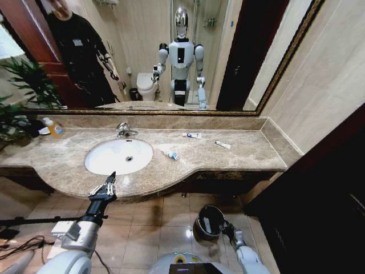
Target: Pick up the trash from the sink and place it in the trash bin.
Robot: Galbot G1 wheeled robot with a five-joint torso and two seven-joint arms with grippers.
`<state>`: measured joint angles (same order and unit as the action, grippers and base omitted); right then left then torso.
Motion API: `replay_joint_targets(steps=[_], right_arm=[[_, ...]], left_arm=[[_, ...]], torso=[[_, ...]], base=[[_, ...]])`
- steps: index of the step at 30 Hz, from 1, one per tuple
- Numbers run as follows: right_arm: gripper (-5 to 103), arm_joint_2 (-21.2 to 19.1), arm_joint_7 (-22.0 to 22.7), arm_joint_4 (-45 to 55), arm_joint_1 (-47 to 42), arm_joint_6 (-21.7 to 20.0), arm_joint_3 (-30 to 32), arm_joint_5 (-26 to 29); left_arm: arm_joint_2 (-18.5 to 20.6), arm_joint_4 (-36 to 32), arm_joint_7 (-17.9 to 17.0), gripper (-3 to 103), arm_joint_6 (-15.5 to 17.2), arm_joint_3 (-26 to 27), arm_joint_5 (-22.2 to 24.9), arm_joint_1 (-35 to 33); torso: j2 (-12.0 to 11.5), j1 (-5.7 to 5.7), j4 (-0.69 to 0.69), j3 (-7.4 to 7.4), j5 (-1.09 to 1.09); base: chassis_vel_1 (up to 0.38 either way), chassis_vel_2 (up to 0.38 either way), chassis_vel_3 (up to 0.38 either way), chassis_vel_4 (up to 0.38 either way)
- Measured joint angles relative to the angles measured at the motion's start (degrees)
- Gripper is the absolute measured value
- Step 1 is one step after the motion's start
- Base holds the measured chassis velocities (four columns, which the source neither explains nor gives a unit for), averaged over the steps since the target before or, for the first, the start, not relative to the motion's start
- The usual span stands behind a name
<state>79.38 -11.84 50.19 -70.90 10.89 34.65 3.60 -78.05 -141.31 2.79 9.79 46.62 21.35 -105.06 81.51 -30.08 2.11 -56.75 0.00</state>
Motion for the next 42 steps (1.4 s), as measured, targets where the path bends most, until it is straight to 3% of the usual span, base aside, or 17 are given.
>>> replay_joint_targets(steps=[1,3,5,7,10,12,32,38,42], right_arm=[[65,-0.18,0.1,0.68,-0.42,-0.05,0.01,0.03],[65,-0.33,0.21,1.21,-0.75,-0.11,0.01,0.05],[82,-0.89,0.52,3.23,-2.04,-0.51,0.03,0.18],[82,-1.11,0.62,4.37,-2.7,-0.75,0.03,0.29],[96,-2.26,1.05,10.41,-5.4,-2.01,0.05,1.83],[99,-2.72,1.43,12.64,-6.26,-2.32,0.05,2.26],[100,-9.97,9.57,56.12,-21.41,-7.06,3.66,11.81],[100,-10.66,9.99,63.3,-22.33,-8.78,3.57,12.96],[100,-11.56,10.07,66.23,-19.41,-12.34,2.12,14.14]], left_arm=[[0.0,0.0,0.0,0,0.0,0.0,0.0,0.0],[0.0,0.0,0.0,0,0.0,0.0,0.0,0.0],[0.0,0.0,0.0,0,0.0,0.0,0.0,0.0],[0.0,0.0,0.0,0,0.0,0.0,0.0,0.0],[0.0,0.0,0.0,0,0.0,0.0,0.0,0.0],[0.0,0.0,0.0,0,0.0,0.0,0.0,0.0],[0.0,0.0,0.0,0,0.0,0.0,0.0,0.0],[0.0,0.0,0.0,0,0.0,0.0,0.0,0.0],[0.0,0.0,0.0,0,0.0,0.0,0.0,0.0]], torso=[[0.0,0.0,0.0,0.0,0.0],[0.0,0.0,0.0,0.0,0.01],[0.0,0.0,0.0,0.0,0.0],[0.0,0.0,0.0,0.0,0.01],[0.0,0.0,0.0,0.0,0.0],[0.0,0.0,0.0,0.0,0.0],[0.0,0.0,0.0,0.0,0.0],[0.01,0.0,-0.01,0.0,-0.01],[0.0,0.0,0.0,0.0,0.0]], base=[[0.0,0.0,0.0,0.0],[0.0,0.0,0.0,0.0],[0.0,0.0,0.0,0.0],[0.0,0.0,0.0,0.0],[0.0,0.0,0.0,0.0],[0.0,0.0,0.0,0.0],[0.0,0.0,0.0,0.0],[0.0,0.0,0.0,0.0],[0.0,0.0,0.0,0.0]])
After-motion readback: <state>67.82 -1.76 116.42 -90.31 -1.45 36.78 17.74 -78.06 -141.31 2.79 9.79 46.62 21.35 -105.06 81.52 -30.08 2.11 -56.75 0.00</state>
